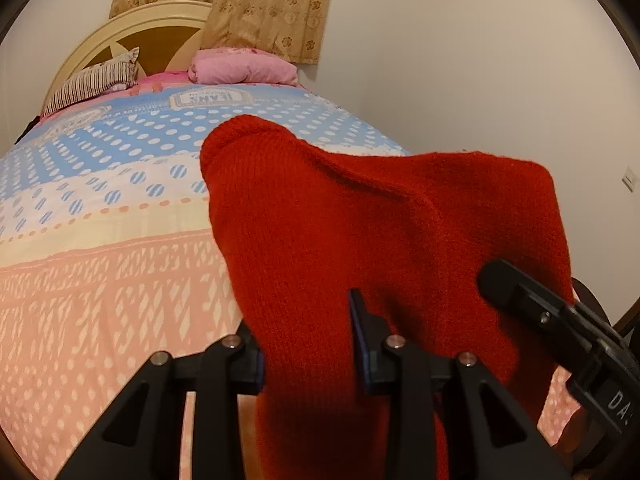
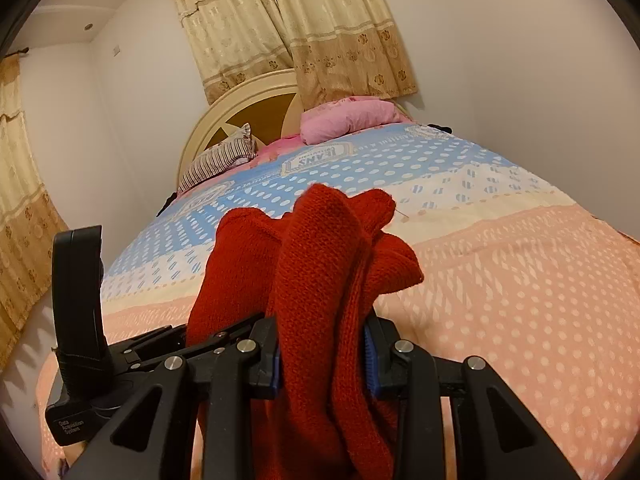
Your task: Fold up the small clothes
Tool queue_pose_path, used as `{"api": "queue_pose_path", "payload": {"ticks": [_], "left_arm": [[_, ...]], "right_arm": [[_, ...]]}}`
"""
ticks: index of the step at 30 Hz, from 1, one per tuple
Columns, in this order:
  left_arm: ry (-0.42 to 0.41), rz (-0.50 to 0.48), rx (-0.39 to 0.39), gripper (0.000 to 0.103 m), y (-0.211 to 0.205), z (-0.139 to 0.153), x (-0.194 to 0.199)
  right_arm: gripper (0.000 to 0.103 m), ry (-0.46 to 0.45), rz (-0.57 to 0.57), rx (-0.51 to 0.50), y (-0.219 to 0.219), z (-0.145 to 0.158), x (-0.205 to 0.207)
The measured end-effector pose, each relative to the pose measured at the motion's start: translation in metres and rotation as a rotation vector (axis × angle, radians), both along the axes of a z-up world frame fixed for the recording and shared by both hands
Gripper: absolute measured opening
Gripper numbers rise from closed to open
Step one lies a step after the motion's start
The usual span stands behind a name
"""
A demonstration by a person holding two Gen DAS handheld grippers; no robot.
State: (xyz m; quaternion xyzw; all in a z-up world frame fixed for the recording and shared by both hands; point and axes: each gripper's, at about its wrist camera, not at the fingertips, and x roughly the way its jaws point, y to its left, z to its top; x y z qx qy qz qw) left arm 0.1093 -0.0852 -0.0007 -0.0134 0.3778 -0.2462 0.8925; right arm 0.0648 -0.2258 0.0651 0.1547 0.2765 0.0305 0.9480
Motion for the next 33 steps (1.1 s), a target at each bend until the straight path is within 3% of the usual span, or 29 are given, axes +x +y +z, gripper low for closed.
{"api": "queue_pose_path", "payload": {"ticks": [7,15,33], "left_arm": [[0.010,-0.049,-0.058,0.034,0.008,0.008,-0.029],[-0.010,-0.124,-0.033,0.034,-0.014,0.009,-0.058],[-0.057,-0.297,0.031,0.034,-0.112,0.014,-0.070]], "right_arm": [[0.031,-0.041,-0.064,-0.067,0.019,0.014,-0.053],[0.031,-0.095,-0.124,-0.211,0.035,0.022,-0.105],[0.031,-0.081,-0.355,-0.201,-0.060,0.019,-0.152]]}}
